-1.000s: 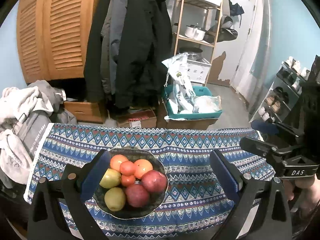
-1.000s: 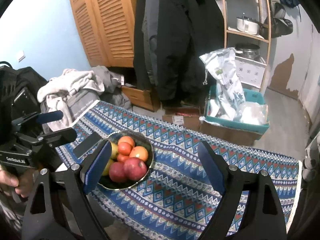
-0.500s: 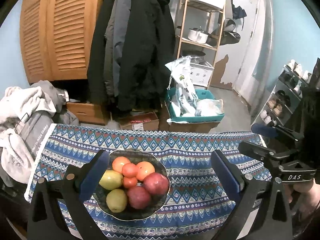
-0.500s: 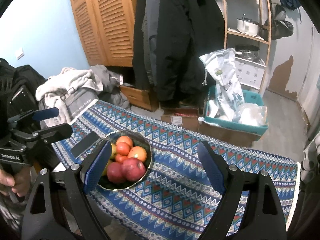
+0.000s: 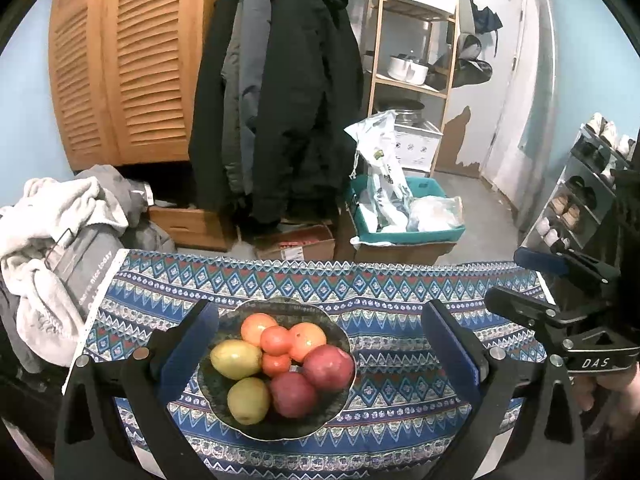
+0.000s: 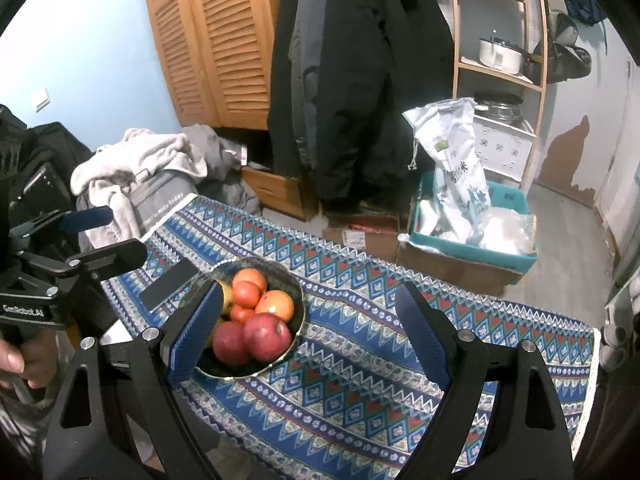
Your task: Organize fruits
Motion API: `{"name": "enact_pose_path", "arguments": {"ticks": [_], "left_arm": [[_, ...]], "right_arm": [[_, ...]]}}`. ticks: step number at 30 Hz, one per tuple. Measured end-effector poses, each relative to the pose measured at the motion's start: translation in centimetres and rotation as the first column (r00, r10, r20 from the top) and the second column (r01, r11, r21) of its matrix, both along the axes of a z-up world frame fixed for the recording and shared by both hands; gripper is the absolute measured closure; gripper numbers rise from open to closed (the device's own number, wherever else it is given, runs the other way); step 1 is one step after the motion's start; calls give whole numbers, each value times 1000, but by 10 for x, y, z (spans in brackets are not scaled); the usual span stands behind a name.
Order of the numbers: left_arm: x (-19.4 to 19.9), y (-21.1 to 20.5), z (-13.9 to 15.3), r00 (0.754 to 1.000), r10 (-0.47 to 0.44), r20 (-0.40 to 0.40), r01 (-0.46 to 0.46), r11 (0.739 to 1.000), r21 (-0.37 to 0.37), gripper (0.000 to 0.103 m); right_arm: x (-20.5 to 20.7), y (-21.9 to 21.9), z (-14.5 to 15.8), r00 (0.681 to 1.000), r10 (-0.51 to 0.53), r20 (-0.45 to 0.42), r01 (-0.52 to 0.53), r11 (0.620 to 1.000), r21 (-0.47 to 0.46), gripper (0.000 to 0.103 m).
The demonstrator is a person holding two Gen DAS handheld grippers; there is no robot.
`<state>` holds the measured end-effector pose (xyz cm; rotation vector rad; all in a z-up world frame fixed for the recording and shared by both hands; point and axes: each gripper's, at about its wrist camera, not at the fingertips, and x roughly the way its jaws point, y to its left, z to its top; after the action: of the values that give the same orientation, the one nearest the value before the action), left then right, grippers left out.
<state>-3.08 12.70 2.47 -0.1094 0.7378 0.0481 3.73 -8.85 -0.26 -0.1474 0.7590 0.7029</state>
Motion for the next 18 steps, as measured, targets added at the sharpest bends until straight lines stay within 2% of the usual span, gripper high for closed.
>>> {"name": "enact_pose_path", "arguments": {"ticks": [18], "left_arm": [[2,-3,-5,999,25,-31,-25,1000,19,1]], "right_arm": [[-1,-2,0,1000,-3,2,3,1000,0,16]]}}
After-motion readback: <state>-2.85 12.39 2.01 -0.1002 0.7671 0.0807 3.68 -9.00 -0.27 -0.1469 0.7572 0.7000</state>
